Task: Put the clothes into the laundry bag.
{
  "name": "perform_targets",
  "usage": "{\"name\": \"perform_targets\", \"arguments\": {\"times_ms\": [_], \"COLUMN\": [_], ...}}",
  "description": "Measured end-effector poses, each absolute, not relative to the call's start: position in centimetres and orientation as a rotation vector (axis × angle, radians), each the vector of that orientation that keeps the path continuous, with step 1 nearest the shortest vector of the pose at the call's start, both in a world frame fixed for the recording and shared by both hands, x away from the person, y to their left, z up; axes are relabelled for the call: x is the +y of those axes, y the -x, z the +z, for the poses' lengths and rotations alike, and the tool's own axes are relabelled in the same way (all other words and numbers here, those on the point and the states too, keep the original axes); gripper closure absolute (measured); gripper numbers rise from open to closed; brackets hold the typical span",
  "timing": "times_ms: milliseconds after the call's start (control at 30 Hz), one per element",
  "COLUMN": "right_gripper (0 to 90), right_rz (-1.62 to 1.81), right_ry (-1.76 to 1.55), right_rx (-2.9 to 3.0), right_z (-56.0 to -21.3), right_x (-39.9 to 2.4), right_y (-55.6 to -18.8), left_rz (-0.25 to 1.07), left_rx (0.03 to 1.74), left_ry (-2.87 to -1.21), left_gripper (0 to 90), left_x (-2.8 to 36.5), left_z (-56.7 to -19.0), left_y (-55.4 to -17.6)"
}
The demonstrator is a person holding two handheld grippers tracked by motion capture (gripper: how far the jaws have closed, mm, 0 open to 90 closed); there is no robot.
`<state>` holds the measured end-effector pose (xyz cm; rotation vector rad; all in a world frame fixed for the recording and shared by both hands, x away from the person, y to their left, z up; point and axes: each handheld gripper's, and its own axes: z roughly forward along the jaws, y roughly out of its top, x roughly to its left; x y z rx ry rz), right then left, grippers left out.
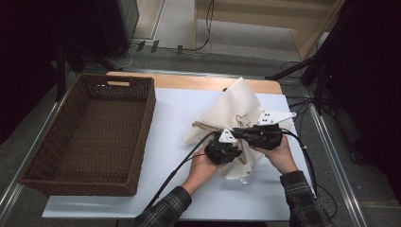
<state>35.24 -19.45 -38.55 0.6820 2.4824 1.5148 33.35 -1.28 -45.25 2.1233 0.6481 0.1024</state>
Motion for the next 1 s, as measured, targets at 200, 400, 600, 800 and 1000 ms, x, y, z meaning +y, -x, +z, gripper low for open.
{"name": "perform_targets", "arguments": {"times_ms": [200,400,600,800,1000], "right_gripper": [85.8,85.8,85.8,85.8,85.8], "right_rz": [1.516,1.513,1.511,1.506,1.506], "right_ry": [-0.682,-0.68,-0.68,-0.681,-0.682], "right_rx": [2.481,2.483,2.489,2.493,2.499], "right_z": [-38.5,-38.6,-38.7,-38.8,-38.9], "right_x": [-19.5,-19.5,-19.4,-19.3,-19.2], "right_y": [-35.3,-35.3,-35.3,-35.3,-35.3], "left_rz": [0.108,0.105,0.151,0.26,0.333], "left_rx": [0.627,0.637,0.635,0.683,0.804], "left_ry": [-2.129,-2.159,-2.165,-2.168,-2.141], "left_gripper": [76.0,62.9,55.7,54.9,53.4], "left_x": [-0.8,1.2,4.2,7.7,10.0], "left_z": [-44.4,-43.2,-41.4,-40.9,-41.2], "left_y": [-32.6,-31.6,-30.6,-30.1,-31.3]}}
